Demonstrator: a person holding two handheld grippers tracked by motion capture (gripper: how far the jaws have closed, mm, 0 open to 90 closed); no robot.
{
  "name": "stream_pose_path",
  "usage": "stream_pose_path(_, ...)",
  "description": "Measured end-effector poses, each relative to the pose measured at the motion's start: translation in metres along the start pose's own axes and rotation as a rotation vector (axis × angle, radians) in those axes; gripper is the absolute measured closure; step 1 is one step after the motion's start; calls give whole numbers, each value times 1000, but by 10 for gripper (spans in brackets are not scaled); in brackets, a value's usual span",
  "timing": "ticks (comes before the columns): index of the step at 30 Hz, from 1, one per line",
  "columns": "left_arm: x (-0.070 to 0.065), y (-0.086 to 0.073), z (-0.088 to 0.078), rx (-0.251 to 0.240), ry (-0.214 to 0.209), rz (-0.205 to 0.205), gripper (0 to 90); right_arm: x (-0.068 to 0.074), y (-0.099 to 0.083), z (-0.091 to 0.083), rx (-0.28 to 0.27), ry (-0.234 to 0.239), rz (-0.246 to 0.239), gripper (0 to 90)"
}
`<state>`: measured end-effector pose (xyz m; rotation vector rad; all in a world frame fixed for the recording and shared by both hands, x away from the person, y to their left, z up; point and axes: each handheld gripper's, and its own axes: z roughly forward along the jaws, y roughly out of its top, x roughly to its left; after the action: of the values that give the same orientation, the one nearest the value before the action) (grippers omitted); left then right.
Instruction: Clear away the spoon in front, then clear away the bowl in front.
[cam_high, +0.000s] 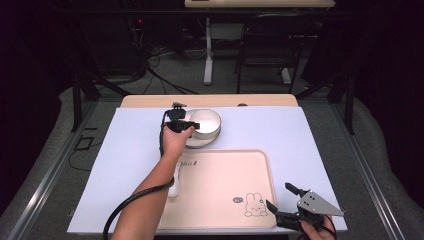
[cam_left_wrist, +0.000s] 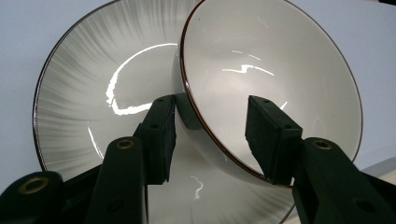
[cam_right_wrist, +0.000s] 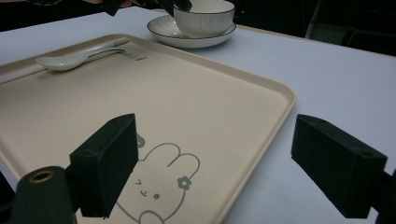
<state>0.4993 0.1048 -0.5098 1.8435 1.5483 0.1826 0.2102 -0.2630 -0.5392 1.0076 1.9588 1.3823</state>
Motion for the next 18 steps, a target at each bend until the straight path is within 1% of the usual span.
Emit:
stream_pose_path(5, 1, 0, 4, 10, 5, -4, 536, 0, 0, 0, 1, 1, -3, 143)
stream_pose_path(9, 2, 0, 6, 9, 0, -18, 539, 0, 0, 0, -2, 1, -6, 143)
stream_pose_path(13, 2, 0, 10, 13, 7, -15, 543, 0, 0, 1, 0, 2, -7, 143)
stream_pose_path(18, 4, 0, 15, 21, 1, -23, 555, 0, 0, 0, 0, 3, -3, 143)
